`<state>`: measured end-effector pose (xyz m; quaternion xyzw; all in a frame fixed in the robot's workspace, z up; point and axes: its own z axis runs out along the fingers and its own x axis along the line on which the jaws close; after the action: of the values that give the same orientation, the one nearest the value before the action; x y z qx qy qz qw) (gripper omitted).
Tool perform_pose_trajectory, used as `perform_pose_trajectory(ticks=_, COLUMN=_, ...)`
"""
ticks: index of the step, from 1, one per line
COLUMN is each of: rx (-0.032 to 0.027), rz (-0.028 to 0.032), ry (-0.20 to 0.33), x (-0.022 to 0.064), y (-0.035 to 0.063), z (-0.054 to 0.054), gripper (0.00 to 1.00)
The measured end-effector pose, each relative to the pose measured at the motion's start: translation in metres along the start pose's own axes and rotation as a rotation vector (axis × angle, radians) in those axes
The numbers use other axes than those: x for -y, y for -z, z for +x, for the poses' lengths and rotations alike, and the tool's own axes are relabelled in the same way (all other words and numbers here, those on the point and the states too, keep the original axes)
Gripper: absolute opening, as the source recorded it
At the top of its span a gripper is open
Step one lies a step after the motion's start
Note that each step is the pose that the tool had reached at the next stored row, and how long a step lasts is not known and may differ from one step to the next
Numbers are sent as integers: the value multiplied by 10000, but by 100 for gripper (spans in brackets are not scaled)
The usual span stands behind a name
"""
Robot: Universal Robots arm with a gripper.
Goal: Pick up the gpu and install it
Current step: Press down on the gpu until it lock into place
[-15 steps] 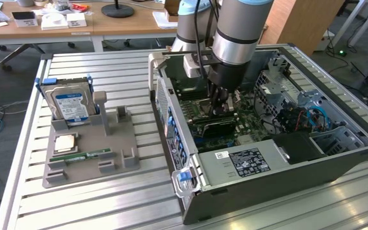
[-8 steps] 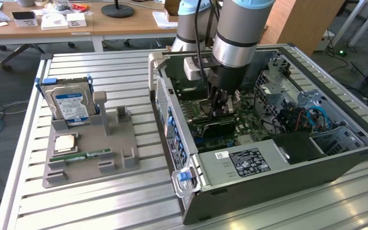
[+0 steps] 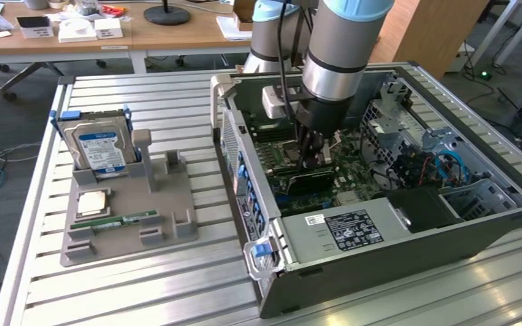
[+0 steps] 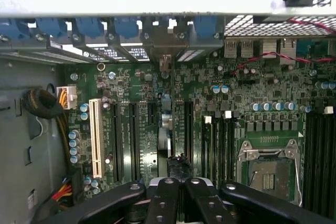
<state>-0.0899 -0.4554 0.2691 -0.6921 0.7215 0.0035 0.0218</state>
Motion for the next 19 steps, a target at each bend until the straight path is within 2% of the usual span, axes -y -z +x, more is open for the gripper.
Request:
perform_pose_trajectory(ticks=11, rx=2, rz=1, ry=1, x=8, y=-55, z=1, gripper=11)
perform_pose_trajectory(ticks=19, rx=1, rz=0, ry=2, x=9, y=-57, z=-8, gripper=11)
